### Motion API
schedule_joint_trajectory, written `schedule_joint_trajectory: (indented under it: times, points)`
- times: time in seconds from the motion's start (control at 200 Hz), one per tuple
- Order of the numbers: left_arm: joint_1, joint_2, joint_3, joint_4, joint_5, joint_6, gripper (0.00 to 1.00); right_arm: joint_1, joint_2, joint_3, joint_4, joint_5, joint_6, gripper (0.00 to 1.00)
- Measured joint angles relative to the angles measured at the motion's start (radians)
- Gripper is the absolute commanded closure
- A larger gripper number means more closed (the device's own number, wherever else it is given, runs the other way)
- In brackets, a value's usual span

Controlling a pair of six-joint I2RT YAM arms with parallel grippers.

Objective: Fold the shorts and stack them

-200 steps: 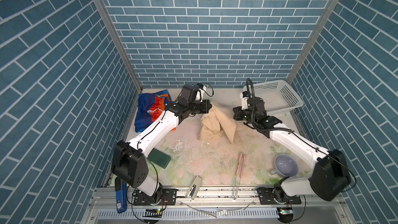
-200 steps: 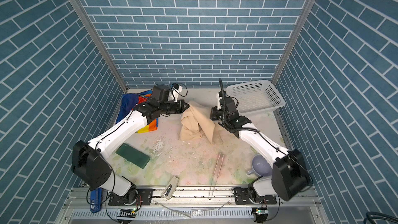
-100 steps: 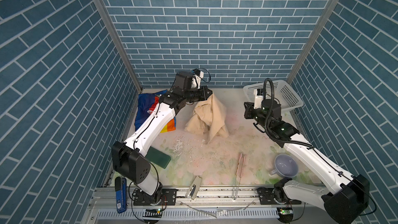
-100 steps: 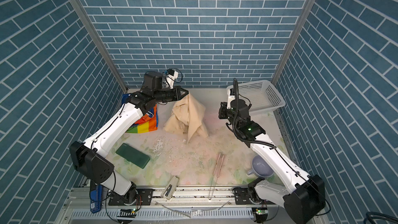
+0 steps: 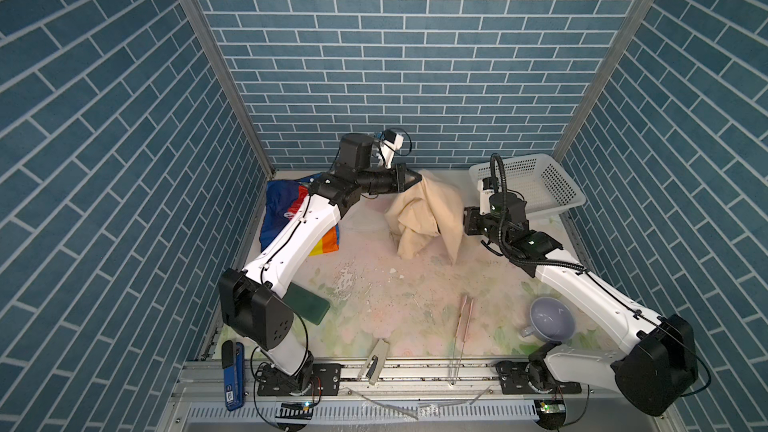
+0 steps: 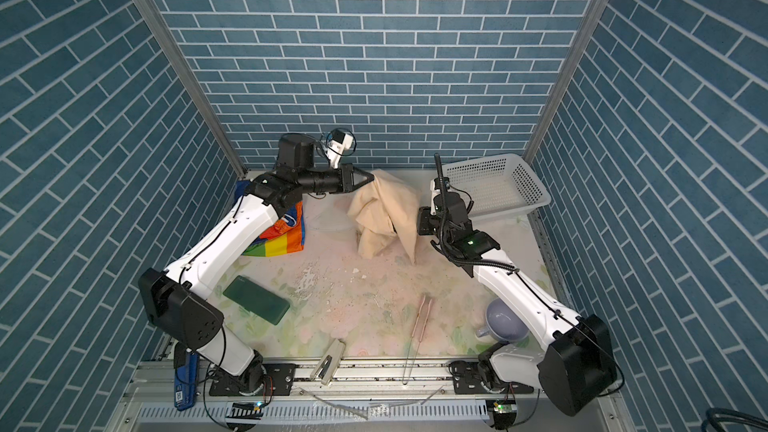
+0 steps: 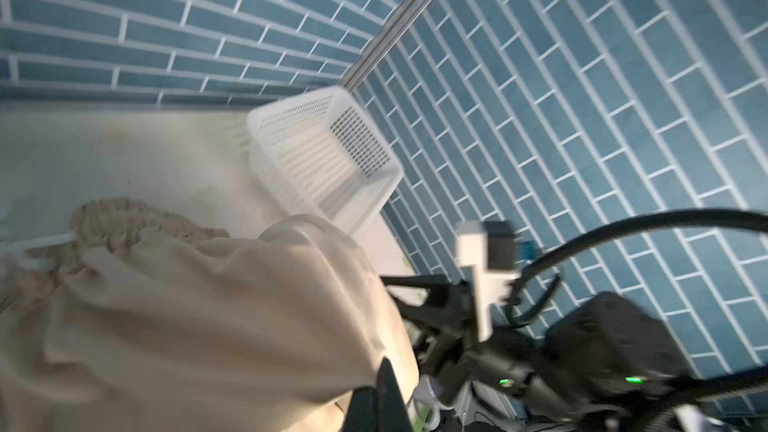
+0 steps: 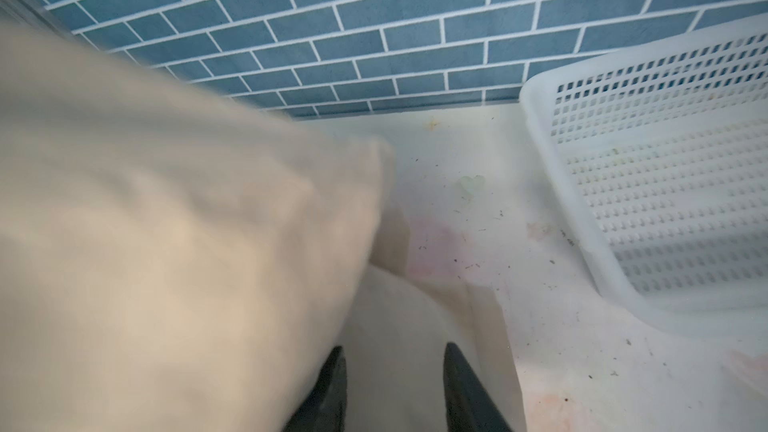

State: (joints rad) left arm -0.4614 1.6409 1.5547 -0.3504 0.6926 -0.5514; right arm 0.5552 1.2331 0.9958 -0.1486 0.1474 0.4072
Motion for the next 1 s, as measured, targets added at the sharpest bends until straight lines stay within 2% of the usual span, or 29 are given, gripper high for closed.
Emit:
schedule_joint_trajectory:
  times: [0.11, 0.215, 0.265, 0.33, 0.51, 0.69, 0.77, 0.885, 0.97, 1.0]
  points:
    - [0.003, 0.077, -0.201, 0.006, -0.028, 0.006, 1.00, 0.000, -0.021, 0.000, 0.006, 0.046, 0.000, 0.58]
    - [0.021, 0.167, -0.385, 0.050, -0.047, -0.026, 0.77, -0.001, -0.020, 0.000, 0.006, 0.064, -0.001, 0.54]
    - [0.037, 0.193, -0.461, 0.084, -0.043, -0.051, 0.73, -0.001, -0.015, 0.000, 0.007, 0.065, -0.001, 0.51]
    - [0.058, 0.214, -0.537, 0.137, -0.035, -0.098, 0.72, -0.001, 0.000, 0.000, 0.010, 0.064, 0.000, 0.46]
    - [0.074, 0.214, -0.529, 0.248, -0.014, -0.160, 0.72, -0.002, 0.113, 0.009, 0.008, 0.025, -0.002, 0.24]
    - [0.073, 0.194, -0.472, 0.259, -0.020, -0.151, 0.72, -0.011, 0.341, 0.118, -0.001, -0.052, -0.003, 0.13]
    - [0.073, 0.174, -0.472, 0.250, -0.026, -0.144, 0.72, -0.018, 0.455, 0.190, -0.001, -0.096, 0.013, 0.12]
    - [0.073, 0.149, -0.472, 0.226, -0.042, -0.126, 0.69, -0.040, 0.599, 0.265, 0.020, -0.167, 0.064, 0.18]
    - [0.073, 0.124, -0.472, 0.192, -0.054, -0.106, 0.64, -0.061, 0.662, 0.268, 0.044, -0.231, 0.115, 0.31]
    - [0.074, 0.114, -0.472, 0.180, -0.060, -0.101, 0.61, -0.067, 0.680, 0.268, 0.053, -0.261, 0.140, 0.39]
